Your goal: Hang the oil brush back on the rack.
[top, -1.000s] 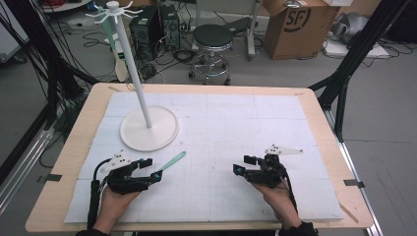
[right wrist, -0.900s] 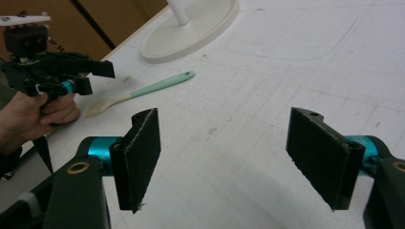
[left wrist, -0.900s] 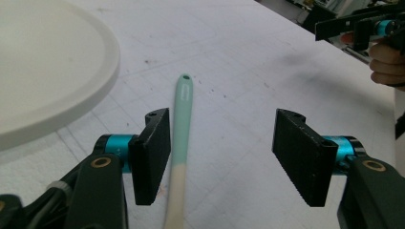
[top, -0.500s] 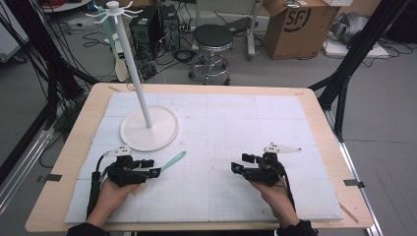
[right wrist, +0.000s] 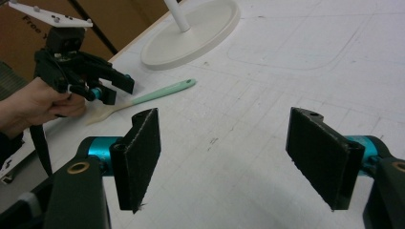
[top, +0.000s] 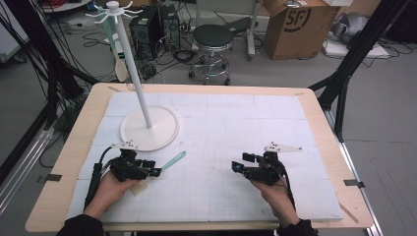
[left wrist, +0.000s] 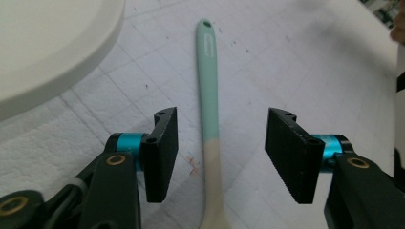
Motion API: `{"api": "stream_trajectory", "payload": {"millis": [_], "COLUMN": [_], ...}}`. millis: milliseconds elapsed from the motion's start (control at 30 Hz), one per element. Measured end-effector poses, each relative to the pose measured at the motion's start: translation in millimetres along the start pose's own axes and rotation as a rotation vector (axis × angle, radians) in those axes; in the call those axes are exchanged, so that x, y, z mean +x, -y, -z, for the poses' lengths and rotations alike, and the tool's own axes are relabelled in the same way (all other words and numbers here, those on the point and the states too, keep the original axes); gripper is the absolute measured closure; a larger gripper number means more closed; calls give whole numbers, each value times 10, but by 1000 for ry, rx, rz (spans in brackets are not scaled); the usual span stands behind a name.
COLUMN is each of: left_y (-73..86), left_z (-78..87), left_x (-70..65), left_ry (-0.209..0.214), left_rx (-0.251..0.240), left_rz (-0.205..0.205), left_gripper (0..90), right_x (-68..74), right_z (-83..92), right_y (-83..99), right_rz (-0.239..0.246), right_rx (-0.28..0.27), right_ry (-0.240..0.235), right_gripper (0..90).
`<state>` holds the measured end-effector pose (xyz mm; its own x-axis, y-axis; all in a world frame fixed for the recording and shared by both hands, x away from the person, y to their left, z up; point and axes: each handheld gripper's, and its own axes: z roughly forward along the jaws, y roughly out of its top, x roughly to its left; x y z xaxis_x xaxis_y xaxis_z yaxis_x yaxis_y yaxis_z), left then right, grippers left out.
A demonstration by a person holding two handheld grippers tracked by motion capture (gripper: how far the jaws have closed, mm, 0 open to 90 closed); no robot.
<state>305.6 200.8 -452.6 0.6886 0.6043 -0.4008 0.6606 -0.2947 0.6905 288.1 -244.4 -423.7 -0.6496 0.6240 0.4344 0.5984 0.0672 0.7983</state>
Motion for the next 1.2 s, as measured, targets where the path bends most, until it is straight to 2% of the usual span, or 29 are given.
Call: {"api": "stream_trajectory", "payload": {"millis": [100, 167, 300, 400, 500, 533, 667, 867, 933, 967, 1033, 1133, 1200], "left_y": [10, 15, 20, 36, 41, 42, 48, 71, 79, 88, 102, 109, 113], "left_z": [-5, 5, -1, -9, -11, -12, -19, -36, -45, -47, -59, -72, -75], "left_x": [-14, 2, -21, -43, -67, -74, -108, -184, -202, -217, -250, -287, -296], "left_ry": [-26, -25, -34, -31, -74, -82, -89, -153, -167, -183, -205, -240, -259], "left_rx": [10, 7, 8, 0, -2, -3, 7, 0, -6, -8, -13, -8, -4], "left_rz": [-40, -27, -28, -10, -9, -19, -41, -81, -82, -93, -117, -143, -168], "left_gripper": [509, 516, 508, 507, 563, 589, 587, 618, 625, 634, 640, 650, 692], "right_x": [9, 11, 15, 11, 8, 7, 2, -3, 0, -2, -22, -31, -29], "right_z": [0, -1, 3, 2, -2, -4, -11, -6, -7, -8, 0, 13, 16], "right_y": [5, 4, 2, 4, 5, 6, 8, 4, 4, 5, 5, 0, 0], "right_rz": [-4, 0, -6, -7, -5, -5, -5, -3, -4, -5, -37, -37, -36], "right_rx": [-2, -4, -5, -4, -3, -2, -4, -7, -6, -8, -21, -27, -27], "right_ry": [1, 0, 1, 3, 5, 6, 7, 9, 11, 4, -32, -25, -20], "right_gripper": [273, 273, 273, 273, 273, 273, 272, 273, 273, 273, 273, 273, 273]}}
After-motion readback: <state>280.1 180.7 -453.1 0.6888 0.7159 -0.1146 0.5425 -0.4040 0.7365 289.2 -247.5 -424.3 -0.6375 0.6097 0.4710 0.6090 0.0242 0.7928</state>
